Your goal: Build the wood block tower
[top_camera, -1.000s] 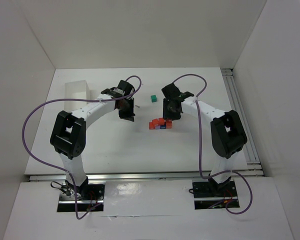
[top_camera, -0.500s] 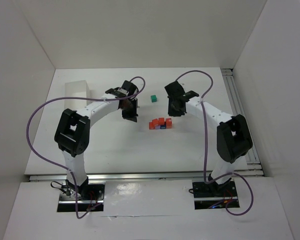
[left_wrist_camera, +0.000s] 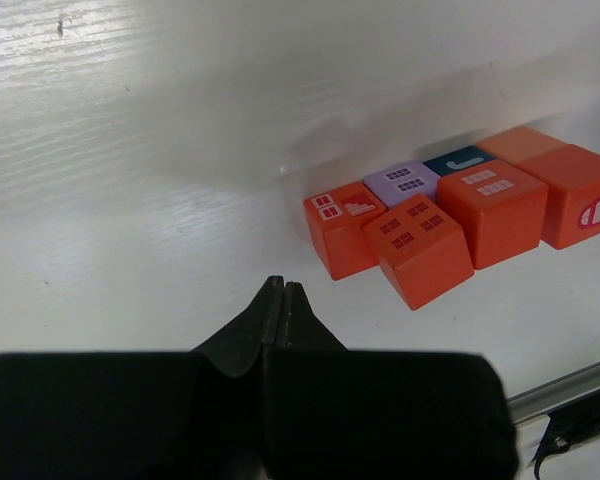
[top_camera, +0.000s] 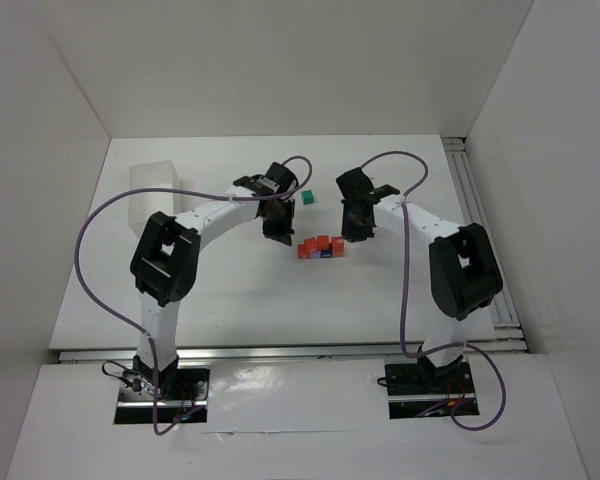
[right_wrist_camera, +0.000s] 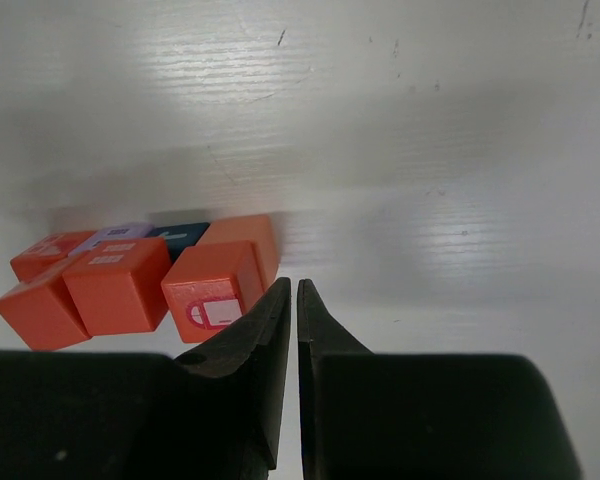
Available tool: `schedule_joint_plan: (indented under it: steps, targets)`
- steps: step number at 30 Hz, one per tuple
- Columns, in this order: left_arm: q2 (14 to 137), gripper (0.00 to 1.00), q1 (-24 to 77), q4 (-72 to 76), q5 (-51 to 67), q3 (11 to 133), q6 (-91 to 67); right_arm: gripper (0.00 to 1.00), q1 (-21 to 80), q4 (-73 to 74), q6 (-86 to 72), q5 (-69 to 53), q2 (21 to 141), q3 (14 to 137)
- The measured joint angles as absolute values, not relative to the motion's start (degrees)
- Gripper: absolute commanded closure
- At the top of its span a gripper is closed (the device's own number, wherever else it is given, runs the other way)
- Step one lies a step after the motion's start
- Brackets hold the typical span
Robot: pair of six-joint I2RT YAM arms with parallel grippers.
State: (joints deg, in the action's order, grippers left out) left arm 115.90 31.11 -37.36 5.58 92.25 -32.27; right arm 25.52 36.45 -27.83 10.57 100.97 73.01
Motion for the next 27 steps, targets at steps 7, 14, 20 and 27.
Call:
schedule_joint_plan:
  steps: [7,14,20,27]
  targets:
    - [116.73,1.0,31.75,-37.65,6.44,92.75,-33.28,0.86,25.52,36.34,-27.79,8.97,101.82,72.93]
    - [117.36,1.0,32.18,-37.56,7.22,93.38,-33.32,0.86,25.52,36.16,-27.55,8.08,102.45,72.9]
    - [117.4,1.0,32.4,-37.56,7.68,93.38,-33.32,0.86,25.52,36.14,-27.55,7.77,102.54,72.82]
    - [117.43,1.0,32.4,-37.56,7.79,93.38,-33.32,0.86,25.74,36.14,-27.55,7.62,102.56,72.82]
